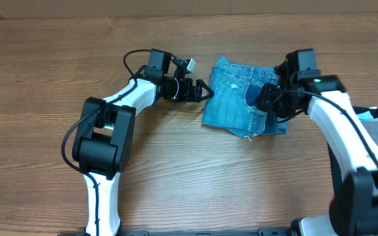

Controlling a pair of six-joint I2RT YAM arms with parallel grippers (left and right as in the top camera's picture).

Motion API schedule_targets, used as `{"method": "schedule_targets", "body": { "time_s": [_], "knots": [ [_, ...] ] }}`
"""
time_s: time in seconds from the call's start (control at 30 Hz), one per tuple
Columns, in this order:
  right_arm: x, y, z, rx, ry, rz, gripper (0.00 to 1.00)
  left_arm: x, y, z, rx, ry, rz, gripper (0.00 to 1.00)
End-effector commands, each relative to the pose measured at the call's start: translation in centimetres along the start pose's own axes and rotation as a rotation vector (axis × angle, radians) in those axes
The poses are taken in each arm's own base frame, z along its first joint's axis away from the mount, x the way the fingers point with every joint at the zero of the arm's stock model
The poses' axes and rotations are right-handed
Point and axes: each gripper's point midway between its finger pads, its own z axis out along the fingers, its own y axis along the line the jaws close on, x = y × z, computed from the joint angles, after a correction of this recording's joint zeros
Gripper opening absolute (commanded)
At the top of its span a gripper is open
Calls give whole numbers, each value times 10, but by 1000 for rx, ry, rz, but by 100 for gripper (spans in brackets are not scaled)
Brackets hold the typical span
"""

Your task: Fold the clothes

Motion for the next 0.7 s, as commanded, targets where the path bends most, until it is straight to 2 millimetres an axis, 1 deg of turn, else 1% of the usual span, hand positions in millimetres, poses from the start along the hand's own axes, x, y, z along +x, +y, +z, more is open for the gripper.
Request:
{"method": "schedule_targets", "body": {
  "time_s": [0.0,0.07,0.13,0.17,0.2,0.27,0.33,0.37,0.4,0.43,0.47,0.5,0.53,0.57,0.63,0.67],
  "knots": [
    [9,-13,41,16,62,40,34,6,6,12,-37,15,-14,90],
    [15,-20,63,33,108,52,33,13,4,22,-45,35,-8,90],
    [19,-25,74,45,132,59,33,22,2,33,-47,61,-4,90],
    [20,-28,81,51,144,64,33,32,2,44,-47,90,-5,90],
    [20,-28,81,52,146,64,33,38,3,50,-48,104,-11,89],
    [21,-28,81,52,146,64,33,51,11,62,-62,137,-53,84],
    [21,-28,81,53,149,65,33,59,19,69,-73,151,-94,80],
    [22,-29,81,55,153,66,33,60,20,72,-67,153,-113,75],
    [24,-29,81,57,159,68,33,59,17,74,-35,151,-109,66],
    [25,-30,81,61,166,70,33,56,10,75,3,144,-95,50],
    [28,-31,79,66,179,74,33,51,1,75,52,133,-70,30],
    [30,-31,78,70,188,71,33,49,-5,74,78,132,-60,17],
    [33,-30,70,78,210,65,30,43,-8,68,91,126,-60,4],
    [34,-29,66,80,215,63,30,39,-7,63,90,120,-61,4],
    [34,-23,47,78,220,37,29,24,-2,41,71,103,-64,4],
    [33,-19,37,74,215,21,29,15,0,26,61,89,-66,4]
  ]
}}
